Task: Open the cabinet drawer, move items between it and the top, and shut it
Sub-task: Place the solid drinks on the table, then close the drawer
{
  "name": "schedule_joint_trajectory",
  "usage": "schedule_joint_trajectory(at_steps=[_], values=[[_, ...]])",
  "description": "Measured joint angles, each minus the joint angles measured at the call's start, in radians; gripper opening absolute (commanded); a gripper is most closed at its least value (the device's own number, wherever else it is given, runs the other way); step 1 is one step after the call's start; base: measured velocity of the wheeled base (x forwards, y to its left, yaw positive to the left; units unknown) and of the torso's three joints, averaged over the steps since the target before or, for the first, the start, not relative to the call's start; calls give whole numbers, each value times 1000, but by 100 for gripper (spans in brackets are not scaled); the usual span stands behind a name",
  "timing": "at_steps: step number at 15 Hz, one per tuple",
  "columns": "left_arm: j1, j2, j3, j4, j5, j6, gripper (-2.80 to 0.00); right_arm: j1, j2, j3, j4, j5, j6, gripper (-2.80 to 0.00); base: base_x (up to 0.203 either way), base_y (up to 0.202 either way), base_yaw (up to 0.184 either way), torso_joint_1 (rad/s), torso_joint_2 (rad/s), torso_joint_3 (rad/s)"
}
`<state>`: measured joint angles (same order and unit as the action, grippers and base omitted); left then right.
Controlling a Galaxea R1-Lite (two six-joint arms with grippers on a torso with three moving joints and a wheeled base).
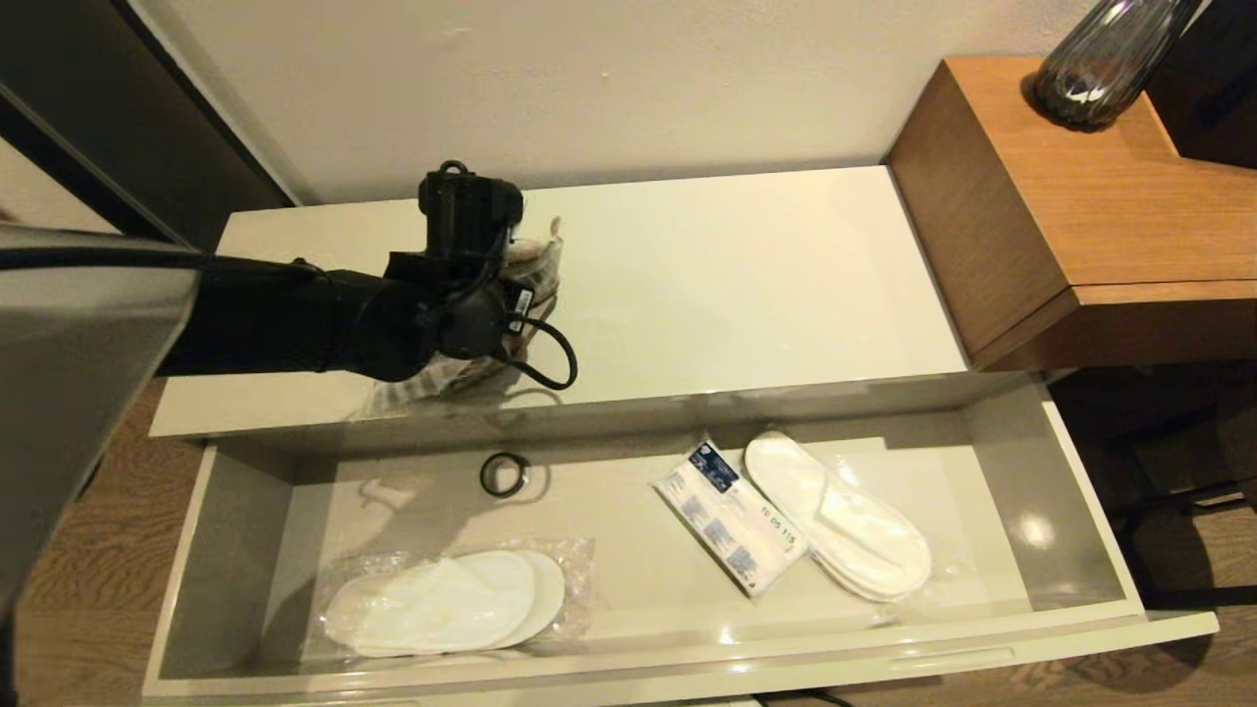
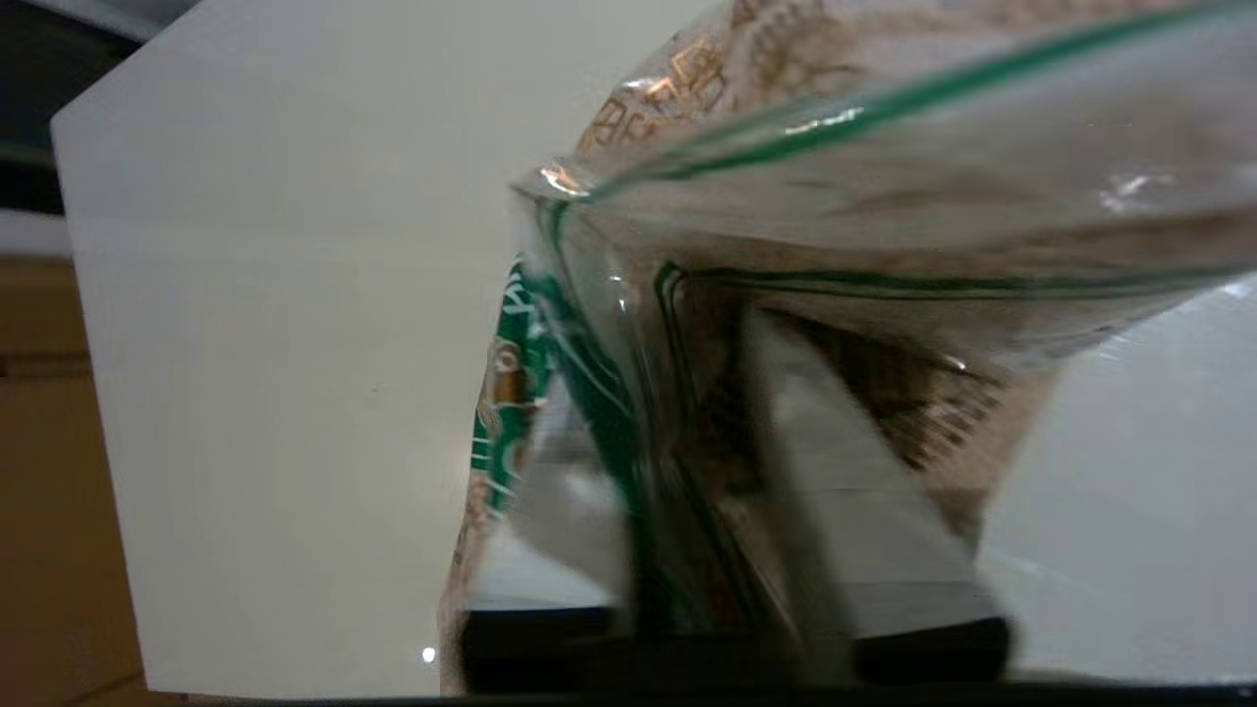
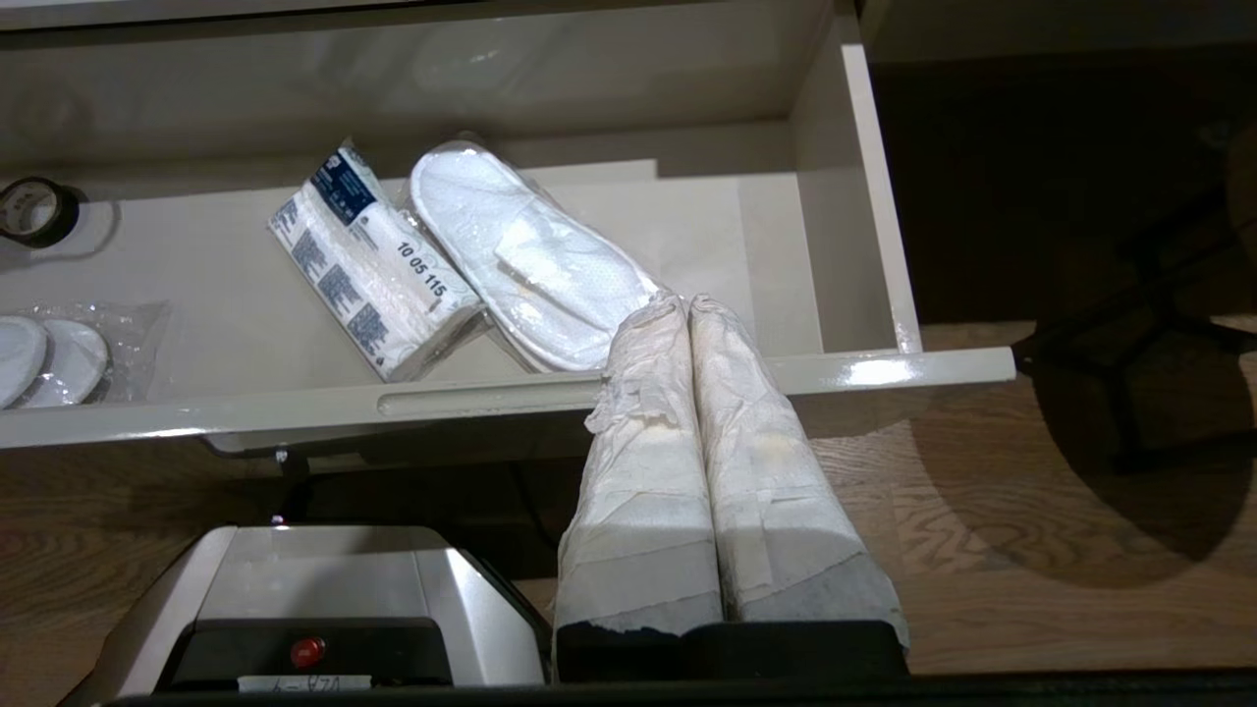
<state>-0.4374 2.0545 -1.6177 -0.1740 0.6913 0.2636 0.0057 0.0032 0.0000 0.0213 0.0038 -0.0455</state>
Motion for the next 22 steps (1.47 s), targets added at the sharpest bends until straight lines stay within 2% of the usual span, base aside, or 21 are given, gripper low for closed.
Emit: schedule_joint_trajectory(at_steps=[3, 5, 9, 14, 17, 18, 19, 22], values=[[34, 66, -93, -51, 16, 3, 0, 0, 0, 0, 0, 0, 0, -280, 0, 0, 0, 0, 0, 0], [44, 108, -178, -114, 59, 10, 0, 0, 0, 0, 0, 0, 0, -280, 0, 0, 0, 0, 0, 0], [-12, 130, -293, -122, 80, 17, 0, 0, 0, 0, 0, 0, 0, -280, 0, 0, 0, 0, 0, 0], [-86, 68, -290, -104, 72, 42, 0, 0, 0, 0, 0, -1, 0, -280, 0, 0, 0, 0, 0, 0], [-110, 4, -137, -83, 63, 39, 0, -2, 0, 0, 0, 0, 0, -280, 0, 0, 0, 0, 0, 0], [-120, -23, -63, -79, 49, 39, -41, -1, 0, 0, 0, 0, 0, -280, 0, 0, 0, 0, 0, 0], [-126, -53, 12, -77, 34, 37, -280, 0, 0, 0, 0, -1, 0, -280, 0, 0, 0, 0, 0, 0], [-139, -170, 252, -64, 1, 4, -280, -1, 0, 0, 0, 0, 0, -280, 0, 0, 0, 0, 0, 0]])
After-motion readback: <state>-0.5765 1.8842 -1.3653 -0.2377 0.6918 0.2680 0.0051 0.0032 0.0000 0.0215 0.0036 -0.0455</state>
